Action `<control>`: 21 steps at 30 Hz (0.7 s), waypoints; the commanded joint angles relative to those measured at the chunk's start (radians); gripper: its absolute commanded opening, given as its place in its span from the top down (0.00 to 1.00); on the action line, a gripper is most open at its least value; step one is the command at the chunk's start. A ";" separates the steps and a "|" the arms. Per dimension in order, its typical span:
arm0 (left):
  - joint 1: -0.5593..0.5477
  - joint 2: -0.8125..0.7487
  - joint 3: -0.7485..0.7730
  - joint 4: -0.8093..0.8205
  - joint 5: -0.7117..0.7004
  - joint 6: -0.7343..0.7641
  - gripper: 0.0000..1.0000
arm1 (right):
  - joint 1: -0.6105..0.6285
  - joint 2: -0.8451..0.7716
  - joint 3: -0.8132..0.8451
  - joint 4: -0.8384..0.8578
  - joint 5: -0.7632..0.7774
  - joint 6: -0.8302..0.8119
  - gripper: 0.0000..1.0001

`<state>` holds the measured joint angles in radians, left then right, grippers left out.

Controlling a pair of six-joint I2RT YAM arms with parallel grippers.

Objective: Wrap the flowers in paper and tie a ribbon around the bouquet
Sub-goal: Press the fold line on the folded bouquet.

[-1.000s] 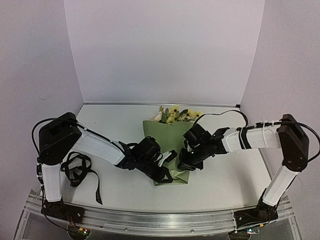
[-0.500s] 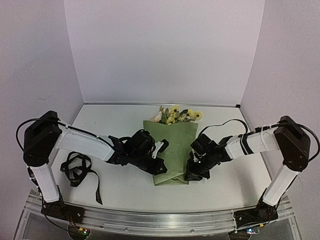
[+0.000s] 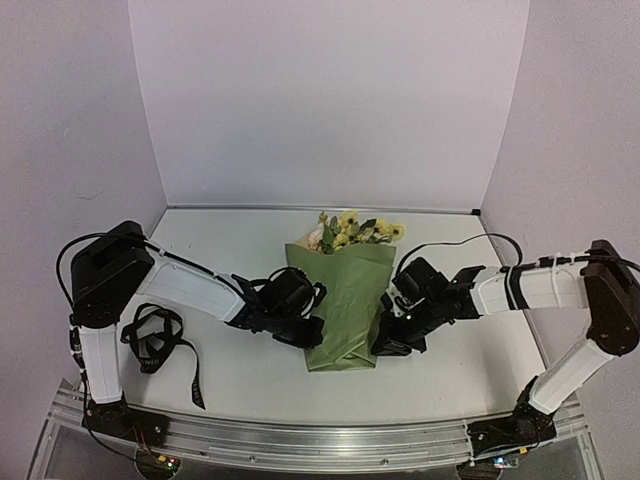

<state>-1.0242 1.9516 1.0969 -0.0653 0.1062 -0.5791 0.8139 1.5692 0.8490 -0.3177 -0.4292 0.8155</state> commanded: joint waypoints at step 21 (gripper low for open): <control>-0.028 -0.052 0.001 0.010 0.159 0.159 1.00 | 0.040 0.229 0.281 -0.034 0.029 -0.040 0.89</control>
<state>-1.0473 1.9578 1.1056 -0.0772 0.2366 -0.4402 0.8497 1.7576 1.1336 -0.3790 -0.3971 0.7445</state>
